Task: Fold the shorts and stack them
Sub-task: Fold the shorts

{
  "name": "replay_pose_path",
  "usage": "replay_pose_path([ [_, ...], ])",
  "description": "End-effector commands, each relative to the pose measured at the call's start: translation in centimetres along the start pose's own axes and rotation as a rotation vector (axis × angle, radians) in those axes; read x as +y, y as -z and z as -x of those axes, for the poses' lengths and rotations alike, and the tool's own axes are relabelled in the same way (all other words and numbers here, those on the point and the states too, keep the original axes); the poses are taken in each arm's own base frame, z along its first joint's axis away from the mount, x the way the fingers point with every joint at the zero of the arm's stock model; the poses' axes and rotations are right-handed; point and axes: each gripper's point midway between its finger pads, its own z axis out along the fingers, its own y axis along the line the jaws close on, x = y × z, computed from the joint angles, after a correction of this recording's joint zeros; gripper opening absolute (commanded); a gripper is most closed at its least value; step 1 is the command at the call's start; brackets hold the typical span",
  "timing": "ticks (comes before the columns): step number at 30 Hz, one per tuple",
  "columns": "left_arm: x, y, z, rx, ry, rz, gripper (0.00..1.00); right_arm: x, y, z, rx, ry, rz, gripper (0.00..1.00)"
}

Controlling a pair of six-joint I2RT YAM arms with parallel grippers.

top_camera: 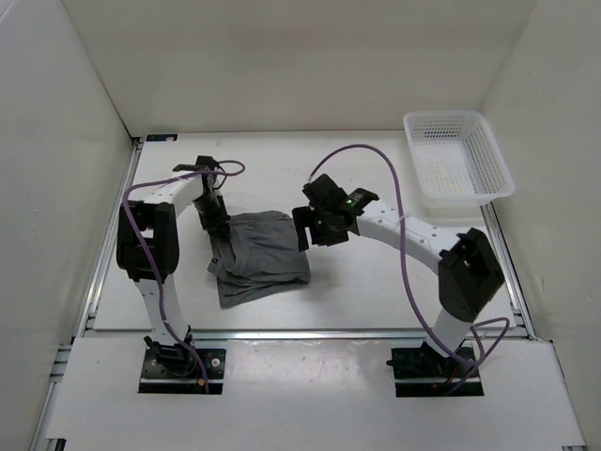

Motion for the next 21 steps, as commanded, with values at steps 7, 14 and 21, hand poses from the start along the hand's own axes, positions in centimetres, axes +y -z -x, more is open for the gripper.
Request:
replay_pose_path([
  [7,2.1,4.3,1.3,-0.115,0.034,-0.029,0.25,4.4,-4.9,0.3,0.144,0.07,0.194,0.82],
  [14,4.0,5.0,-1.4,-0.122,0.136,-0.015,0.27,5.2,-8.1,-0.9,0.205,0.072,0.246,0.72],
  [21,4.0,2.0,-2.6,-0.062,0.185,-0.068,0.25,2.3,-8.6,-0.5,0.174,-0.032,0.192,0.05],
])
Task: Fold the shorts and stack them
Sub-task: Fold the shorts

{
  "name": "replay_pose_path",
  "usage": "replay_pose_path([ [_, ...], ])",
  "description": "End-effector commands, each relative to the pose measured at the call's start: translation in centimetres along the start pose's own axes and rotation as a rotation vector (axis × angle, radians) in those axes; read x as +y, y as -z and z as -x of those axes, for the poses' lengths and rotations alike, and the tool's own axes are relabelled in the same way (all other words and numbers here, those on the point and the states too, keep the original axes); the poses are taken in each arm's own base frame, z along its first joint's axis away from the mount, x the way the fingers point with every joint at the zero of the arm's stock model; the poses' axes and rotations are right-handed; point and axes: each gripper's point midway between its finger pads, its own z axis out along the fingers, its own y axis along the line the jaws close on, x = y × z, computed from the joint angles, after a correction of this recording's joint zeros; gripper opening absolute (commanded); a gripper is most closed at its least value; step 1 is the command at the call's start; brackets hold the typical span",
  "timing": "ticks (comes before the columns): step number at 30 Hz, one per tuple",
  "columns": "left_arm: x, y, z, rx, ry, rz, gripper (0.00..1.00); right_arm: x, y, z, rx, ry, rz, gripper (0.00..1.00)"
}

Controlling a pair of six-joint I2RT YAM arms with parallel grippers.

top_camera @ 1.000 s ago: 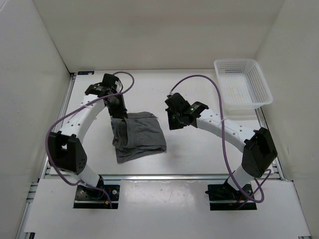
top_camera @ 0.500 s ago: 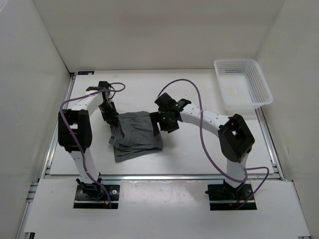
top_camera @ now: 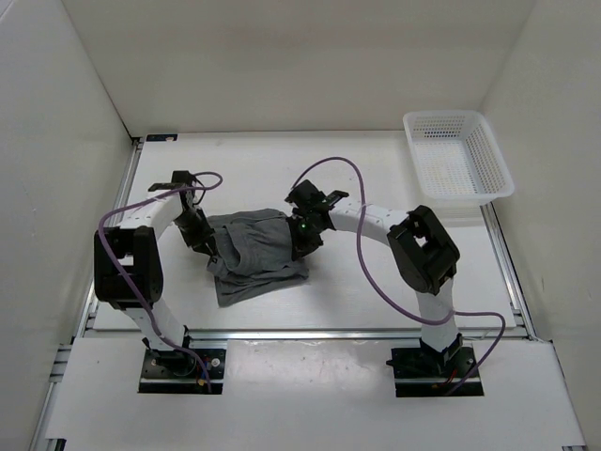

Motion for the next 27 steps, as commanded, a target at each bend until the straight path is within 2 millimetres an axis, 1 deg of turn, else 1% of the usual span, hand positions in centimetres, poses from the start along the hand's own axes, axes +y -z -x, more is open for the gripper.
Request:
replay_pose_path([
  [1,-1.3,0.5,1.3,-0.052,0.014,-0.07,0.25,-2.4,1.9,2.0,-0.1,-0.113,-0.01,0.02],
  [2,-1.7,1.0,2.0,-0.073,-0.001,-0.08,0.25,-3.3,2.4,2.0,-0.117,-0.149,-0.012,0.01],
  [3,-1.7,1.7,2.2,-0.087,-0.016,-0.077,0.25,-4.6,3.0,0.9,-0.119,-0.19,-0.022,0.01],
  [4,-1.9,2.2,2.6,-0.097,-0.018,-0.081,0.25,-6.4,3.7,1.1,-0.141,-0.247,-0.033,0.01],
  [5,-2.4,3.3,3.7,-0.133,-0.033,-0.085,0.25,-7.2,4.1,0.8,-0.153,-0.263,-0.036,0.01],
  [6,-2.6,3.9,4.1,-0.143,-0.048,-0.089,0.25,-8.3,4.9,0.0,-0.162,-0.288,-0.054,0.01],
  [7,-2.7,4.2,4.6,-0.147,-0.048,-0.081,0.25,-8.5,5.2,-0.3,-0.169,-0.288,-0.063,0.01],
  [8,-2.6,4.4,4.5,-0.131,-0.058,-0.072,0.25,-9.1,5.5,-0.9,-0.168,-0.271,-0.092,0.01],
  [9,-3.2,5.5,5.4,-0.162,-0.071,-0.085,0.27,-9.0,6.2,-1.3,-0.179,-0.257,-0.089,0.04],
  [10,-3.4,6.1,5.7,-0.17,-0.072,-0.089,0.27,-8.9,6.7,-1.4,-0.181,-0.235,-0.09,0.3],
  [11,-3.5,6.6,5.7,-0.167,-0.072,-0.088,0.28,-8.7,7.6,-2.0,-0.18,-0.224,-0.091,0.53],
  [12,-3.7,7.5,6.4,-0.195,-0.084,-0.09,0.3,-9.0,8.3,-2.1,-0.199,-0.216,-0.134,0.7],
  [13,-3.9,8.0,6.6,-0.201,-0.085,-0.093,0.34,-9.2,9.5,-1.6,-0.232,-0.214,-0.164,0.9],
  [14,-3.8,9.2,6.5,-0.217,-0.095,-0.089,0.37,-9.0,11.4,-1.7,-0.273,-0.203,-0.192,0.98],
  [15,-4.2,10.5,7.0,-0.249,-0.099,-0.104,0.4,-9.3,12.9,-1.2,-0.317,-0.202,-0.227,1.0],
  [16,-4.1,11.4,7.2,-0.275,-0.108,-0.1,0.43,-10.7,15.0,-0.1,-0.396,-0.229,-0.309,1.0],
  [17,-4.3,13.1,7.2,-0.315,-0.113,-0.118,0.68,-10.8,17.5,0.4,-0.471,-0.252,-0.34,1.0],
  [18,-4.4,14.5,7.4,-0.35,-0.114,-0.123,0.9,-12.2,19.2,0.1,-0.494,-0.299,-0.405,1.0],
  [19,-4.6,15.6,7.4,-0.381,-0.128,-0.135,1.0,-12.9,21.2,0.5,-0.548,-0.329,-0.447,1.0],
  [20,-4.6,17.6,7.3,-0.438,-0.131,-0.151,1.0,-13.9,23.3,0.3,-0.604,-0.375,-0.484,1.0],
  [21,-4.6,18.5,7.0,-0.462,-0.134,-0.162,1.0,-15.1,25.1,0.1,-0.643,-0.399,-0.545,1.0],
  [22,-4.3,19.8,6.9,-0.499,-0.131,-0.158,1.0,-15.3,26.9,0.0,-0.699,-0.415,-0.555,1.0],
  [23,-4.1,20.8,6.7,-0.53,-0.131,-0.162,1.0,-16.0,28.0,-0.4,-0.721,-0.437,-0.58,1.0],
  [24,-4.1,22.9,6.1,-0.593,-0.136,-0.191,1.0,-16.5,28.6,-0.7,-0.742,-0.449,-0.6,1.0],
  [25,-3.8,23.3,5.7,-0.614,-0.134,-0.19,1.0,-16.4,29.7,-0.9,-0.778,-0.453,-0.606,1.0],
  [26,-3.7,23.9,5.4,-0.637,-0.127,-0.204,1.0,-17.3,30.1,-1.5,-0.772,-0.451,-0.65,0.98],
  [27,-3.6,25.7,4.8,-0.701,-0.132,-0.234,1.0,-17.9,30.3,-2.0,-0.763,-0.454,-0.682,1.0],
])
